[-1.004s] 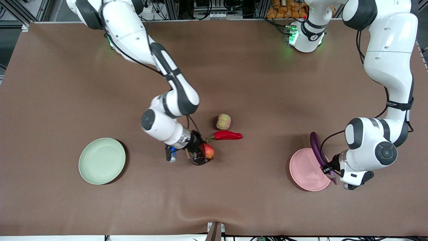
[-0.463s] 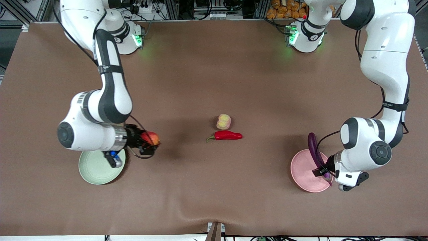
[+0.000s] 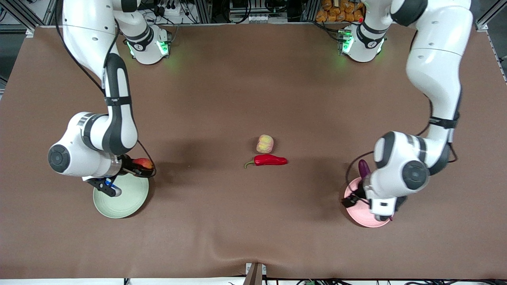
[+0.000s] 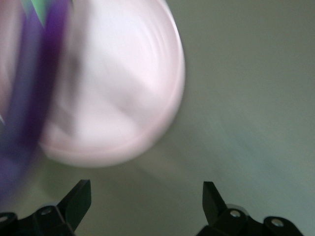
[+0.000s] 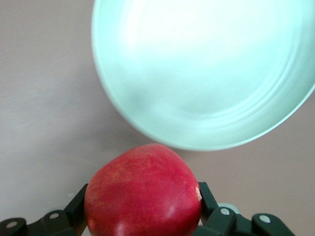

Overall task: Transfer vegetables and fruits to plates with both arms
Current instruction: 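Place the apple on the green plate while the left gripper releases the eggplant, then grasp the red chili with the left gripper while the right gripper descends, then carry the chili to the plate while the right gripper lifts the green apple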

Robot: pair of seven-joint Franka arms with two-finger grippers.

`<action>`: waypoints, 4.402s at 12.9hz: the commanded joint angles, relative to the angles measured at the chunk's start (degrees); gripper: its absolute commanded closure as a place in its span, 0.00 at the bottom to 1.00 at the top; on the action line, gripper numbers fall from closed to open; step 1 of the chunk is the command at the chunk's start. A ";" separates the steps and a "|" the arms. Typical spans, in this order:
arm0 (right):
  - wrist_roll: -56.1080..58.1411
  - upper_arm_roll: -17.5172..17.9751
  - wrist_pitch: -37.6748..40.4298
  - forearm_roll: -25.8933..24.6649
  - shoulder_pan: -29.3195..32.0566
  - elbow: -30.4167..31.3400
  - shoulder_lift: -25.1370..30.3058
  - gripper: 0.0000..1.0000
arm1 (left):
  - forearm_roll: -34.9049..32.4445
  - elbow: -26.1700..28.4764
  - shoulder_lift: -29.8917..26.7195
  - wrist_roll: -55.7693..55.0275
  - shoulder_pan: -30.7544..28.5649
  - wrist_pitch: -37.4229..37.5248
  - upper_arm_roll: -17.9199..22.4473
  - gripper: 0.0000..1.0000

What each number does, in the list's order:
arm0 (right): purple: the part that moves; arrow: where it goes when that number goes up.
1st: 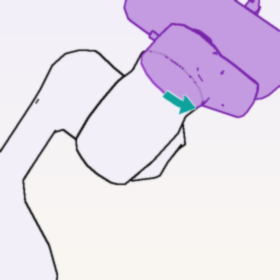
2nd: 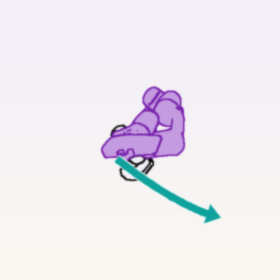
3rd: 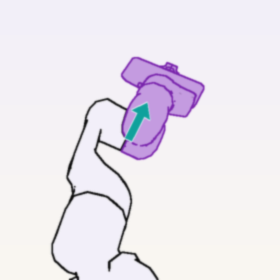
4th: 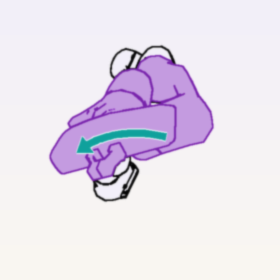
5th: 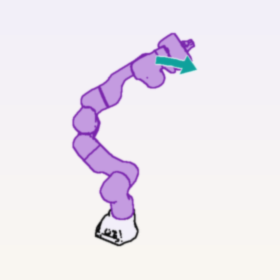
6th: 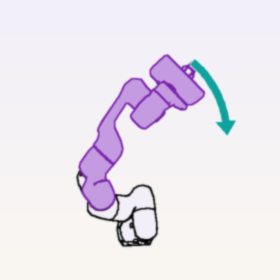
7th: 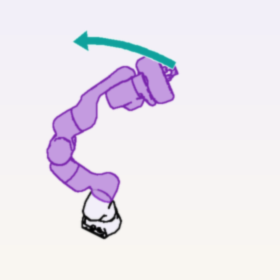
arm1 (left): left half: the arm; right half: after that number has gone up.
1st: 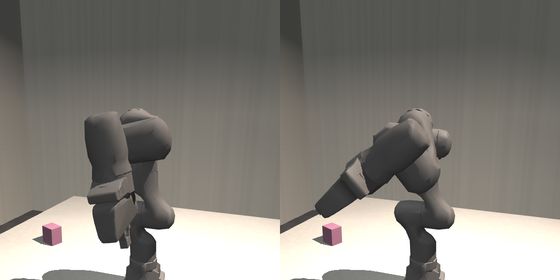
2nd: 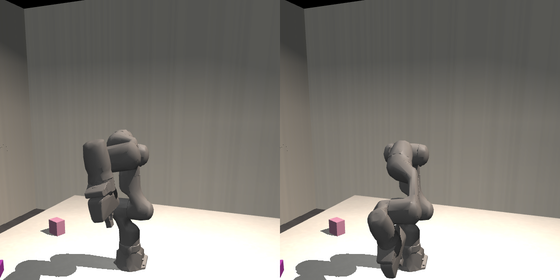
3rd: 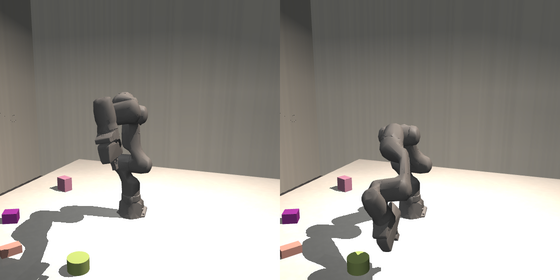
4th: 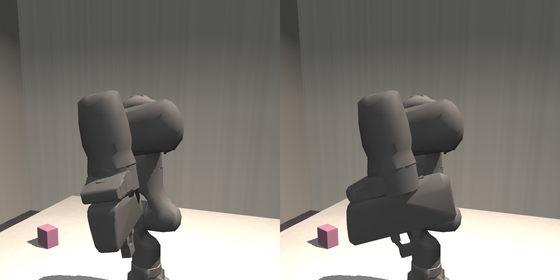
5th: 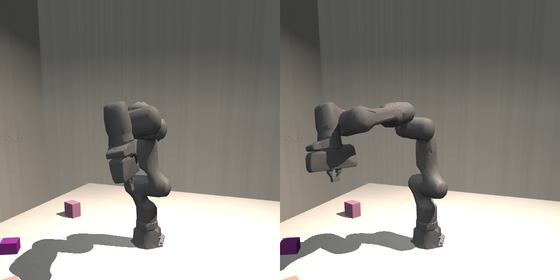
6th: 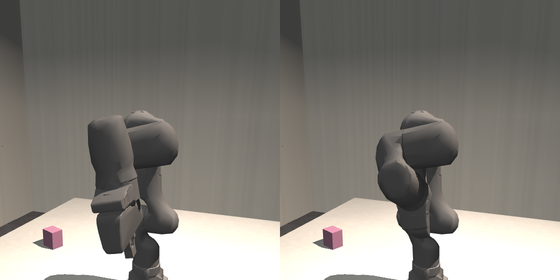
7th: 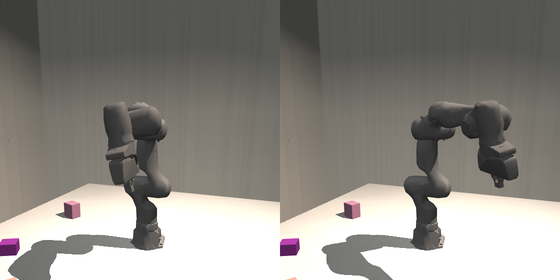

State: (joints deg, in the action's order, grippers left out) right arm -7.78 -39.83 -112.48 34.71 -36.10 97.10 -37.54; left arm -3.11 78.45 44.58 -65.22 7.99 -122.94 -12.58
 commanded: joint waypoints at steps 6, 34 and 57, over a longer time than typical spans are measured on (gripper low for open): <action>22.37 0.89 -8.98 -0.61 10.52 -4.19 -7.62 0.86 | 0.12 2.23 0.15 -39.44 17.22 0.16 0.98 0.00; -43.10 8.62 -11.89 -0.77 -28.32 -23.42 -13.68 0.00 | -0.05 2.94 -5.30 18.25 -6.66 -2.65 2.56 1.00; -28.37 -6.04 9.98 -5.54 -23.42 -23.36 -9.57 0.87 | 1.18 -5.68 3.23 46.85 -7.11 -9.41 6.87 1.00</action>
State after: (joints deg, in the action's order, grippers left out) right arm -41.10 -44.72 -105.34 28.41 -62.25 72.80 -48.13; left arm -2.88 73.55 46.92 -19.05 0.63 -130.94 -5.26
